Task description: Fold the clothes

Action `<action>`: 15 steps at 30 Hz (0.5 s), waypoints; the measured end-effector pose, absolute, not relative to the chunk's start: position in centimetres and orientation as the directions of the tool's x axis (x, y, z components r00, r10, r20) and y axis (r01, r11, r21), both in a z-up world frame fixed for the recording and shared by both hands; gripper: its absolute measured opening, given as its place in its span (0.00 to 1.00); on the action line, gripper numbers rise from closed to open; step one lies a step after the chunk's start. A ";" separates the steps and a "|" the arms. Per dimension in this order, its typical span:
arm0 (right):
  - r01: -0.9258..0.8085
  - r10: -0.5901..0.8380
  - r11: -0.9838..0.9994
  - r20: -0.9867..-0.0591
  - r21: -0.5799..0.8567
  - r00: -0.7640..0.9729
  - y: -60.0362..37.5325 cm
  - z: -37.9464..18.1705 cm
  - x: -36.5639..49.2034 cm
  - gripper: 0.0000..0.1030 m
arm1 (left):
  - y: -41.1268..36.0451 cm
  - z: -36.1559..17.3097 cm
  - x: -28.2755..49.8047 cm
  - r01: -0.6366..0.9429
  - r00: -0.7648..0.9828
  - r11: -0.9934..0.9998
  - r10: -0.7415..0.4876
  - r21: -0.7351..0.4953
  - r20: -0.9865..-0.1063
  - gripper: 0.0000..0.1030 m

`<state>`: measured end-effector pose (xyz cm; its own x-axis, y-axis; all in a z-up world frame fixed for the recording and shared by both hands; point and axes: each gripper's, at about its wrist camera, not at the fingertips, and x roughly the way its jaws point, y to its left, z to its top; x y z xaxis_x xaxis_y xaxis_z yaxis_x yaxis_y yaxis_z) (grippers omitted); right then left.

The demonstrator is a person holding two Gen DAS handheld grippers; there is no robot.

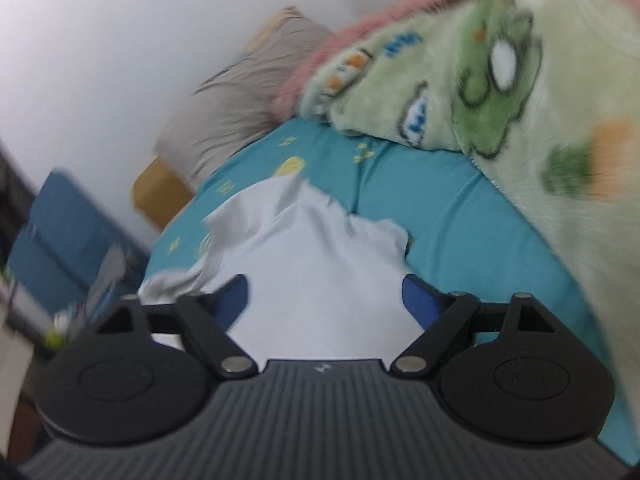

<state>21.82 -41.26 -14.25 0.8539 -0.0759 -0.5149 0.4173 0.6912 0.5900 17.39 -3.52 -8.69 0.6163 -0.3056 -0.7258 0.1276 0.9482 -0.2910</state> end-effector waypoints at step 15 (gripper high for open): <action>0.413 -0.140 0.843 -0.602 0.343 0.786 -40.9 -18.5 32.1 0.06 | -3.5 -11.8 20.8 0.098 0.589 0.918 -0.366 -0.385 -0.721 0.94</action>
